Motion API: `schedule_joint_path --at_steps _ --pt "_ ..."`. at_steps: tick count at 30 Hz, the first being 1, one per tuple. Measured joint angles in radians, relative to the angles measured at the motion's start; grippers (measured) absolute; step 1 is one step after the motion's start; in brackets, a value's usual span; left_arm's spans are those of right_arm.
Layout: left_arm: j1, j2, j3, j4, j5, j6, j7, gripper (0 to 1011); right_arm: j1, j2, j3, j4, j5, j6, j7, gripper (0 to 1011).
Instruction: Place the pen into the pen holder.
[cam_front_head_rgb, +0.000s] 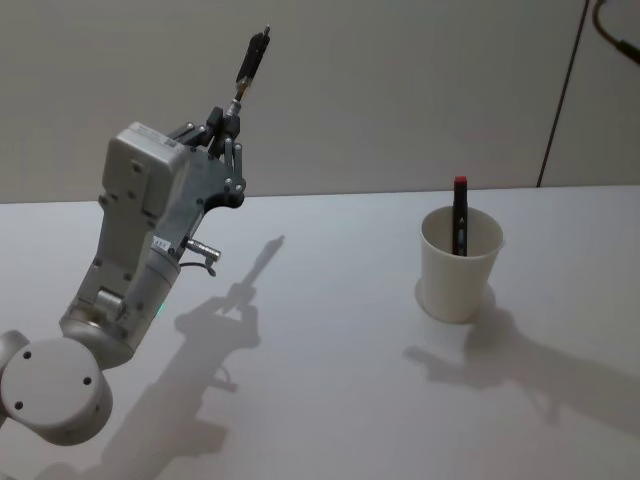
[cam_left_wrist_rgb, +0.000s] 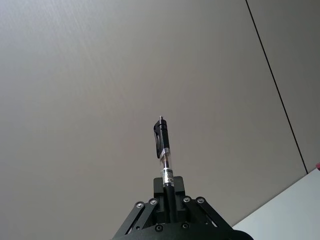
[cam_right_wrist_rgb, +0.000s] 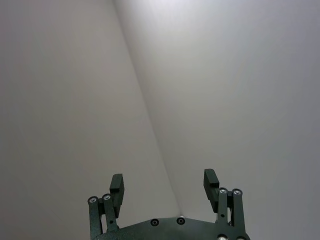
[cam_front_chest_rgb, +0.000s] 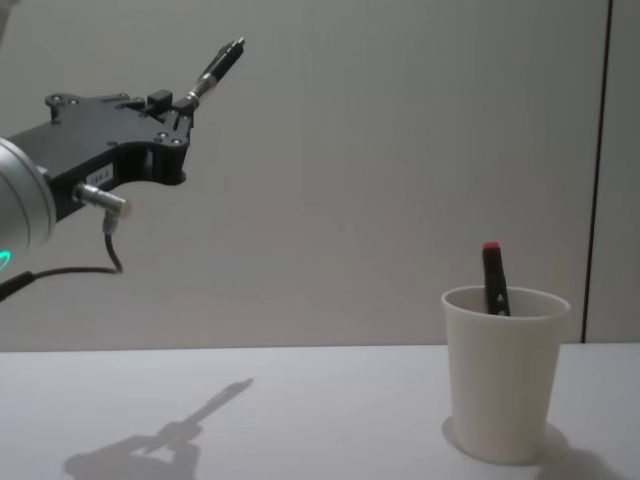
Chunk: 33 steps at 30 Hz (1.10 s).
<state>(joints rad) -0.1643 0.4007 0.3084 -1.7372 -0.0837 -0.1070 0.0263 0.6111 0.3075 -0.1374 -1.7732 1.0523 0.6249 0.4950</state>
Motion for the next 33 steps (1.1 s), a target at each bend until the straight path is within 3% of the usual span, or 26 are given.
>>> schedule_joint_path --at_steps 26,33 --pt "0.035 0.007 -0.004 -0.022 0.0 0.026 -0.01 115 -0.036 0.018 -0.036 0.056 0.002 0.014 -0.044 1001" --pt "0.037 0.008 -0.005 -0.023 0.0 0.028 -0.011 115 -0.035 0.022 -0.04 0.058 0.026 0.033 -0.078 1001"
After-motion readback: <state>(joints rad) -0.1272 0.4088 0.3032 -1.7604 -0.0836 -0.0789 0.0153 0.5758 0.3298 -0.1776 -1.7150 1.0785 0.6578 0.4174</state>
